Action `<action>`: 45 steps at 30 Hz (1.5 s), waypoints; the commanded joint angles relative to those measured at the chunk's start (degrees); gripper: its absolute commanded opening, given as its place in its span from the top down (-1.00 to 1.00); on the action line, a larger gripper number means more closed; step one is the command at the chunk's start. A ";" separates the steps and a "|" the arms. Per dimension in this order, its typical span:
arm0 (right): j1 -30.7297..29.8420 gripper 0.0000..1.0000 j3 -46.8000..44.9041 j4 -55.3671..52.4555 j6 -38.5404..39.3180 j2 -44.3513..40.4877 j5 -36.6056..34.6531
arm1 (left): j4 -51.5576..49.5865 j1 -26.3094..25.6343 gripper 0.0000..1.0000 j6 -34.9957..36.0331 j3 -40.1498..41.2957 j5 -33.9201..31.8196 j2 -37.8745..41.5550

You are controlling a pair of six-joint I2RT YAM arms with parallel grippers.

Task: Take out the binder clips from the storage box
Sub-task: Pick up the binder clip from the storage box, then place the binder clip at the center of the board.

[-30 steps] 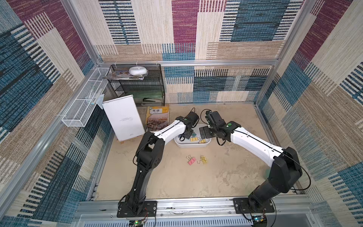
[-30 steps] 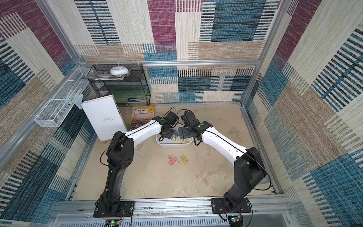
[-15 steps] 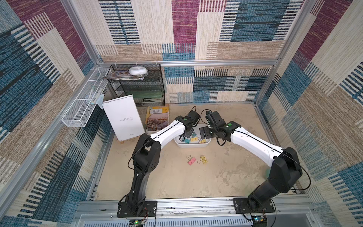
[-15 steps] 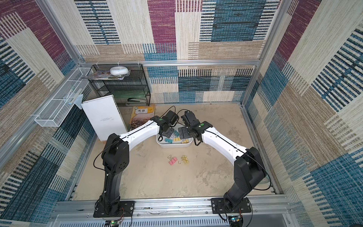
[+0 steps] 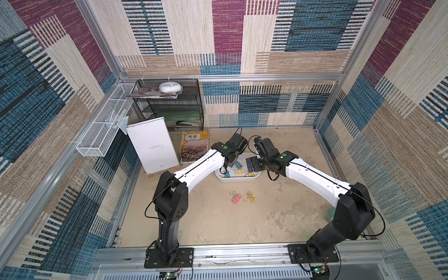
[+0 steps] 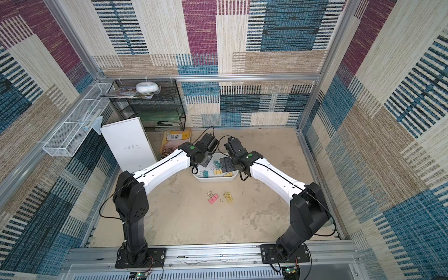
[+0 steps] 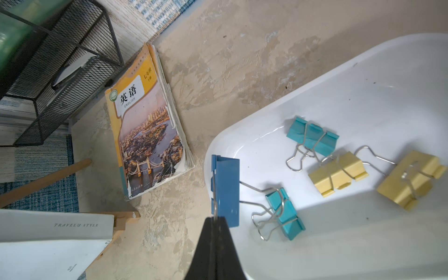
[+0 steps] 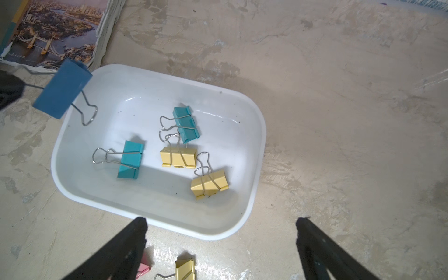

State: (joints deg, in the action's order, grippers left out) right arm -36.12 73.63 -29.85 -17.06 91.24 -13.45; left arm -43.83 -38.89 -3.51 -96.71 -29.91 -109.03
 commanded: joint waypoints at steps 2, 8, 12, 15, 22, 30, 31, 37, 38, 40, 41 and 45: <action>0.00 -0.98 -0.93 2.48 -0.43 -0.71 1.34 | -2.04 -1.19 1.00 -1.83 5.94 0.48 6.28; 0.02 -0.98 -2.66 3.52 -1.05 -1.67 3.63 | -3.27 -5.57 1.00 -5.64 16.42 1.10 14.05; 0.00 -0.98 -3.29 3.39 -1.21 -2.61 5.78 | -3.45 -9.31 1.00 -9.76 22.38 1.30 16.67; -0.05 -0.98 -4.55 3.73 -1.22 -4.05 7.99 | -3.62 -12.34 1.00 -12.72 25.98 0.80 17.26; -0.01 -0.98 -9.38 6.83 -2.25 -8.20 11.73 | -3.17 -16.12 1.00 -17.79 31.06 1.17 16.71; -0.01 -0.98 -9.57 5.32 -3.30 -7.75 12.65 | -1.34 -17.73 1.00 -17.76 33.75 1.43 15.09; -0.05 -0.98 -9.38 4.94 -3.35 -7.58 12.34 | -0.85 -17.77 1.00 -17.68 34.08 1.43 14.89; -0.07 -0.98 -8.77 4.53 -3.26 -7.32 12.05 | -0.01 -17.80 1.00 -16.71 34.04 0.82 12.56; -0.01 -0.98 -8.60 4.53 -3.20 -7.11 12.13 | 0.17 -17.76 1.00 -16.47 34.04 0.75 12.30; 0.01 -0.98 -7.87 4.11 -3.07 -6.25 12.39 | 0.42 -17.78 0.99 -16.16 33.89 0.80 11.83; 0.00 -0.98 -7.49 3.88 -3.07 -5.75 12.60 | 0.43 -17.79 0.91 -16.11 33.78 0.90 11.74; -0.05 -0.88 -5.22 2.91 -2.97 -3.09 13.19 | 0.72 -17.75 0.41 -16.43 33.82 0.94 12.37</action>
State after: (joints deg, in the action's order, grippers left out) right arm -36.12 67.22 -25.89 -20.01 87.07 -0.99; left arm -43.40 -56.71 -20.03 -62.61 -28.25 -97.10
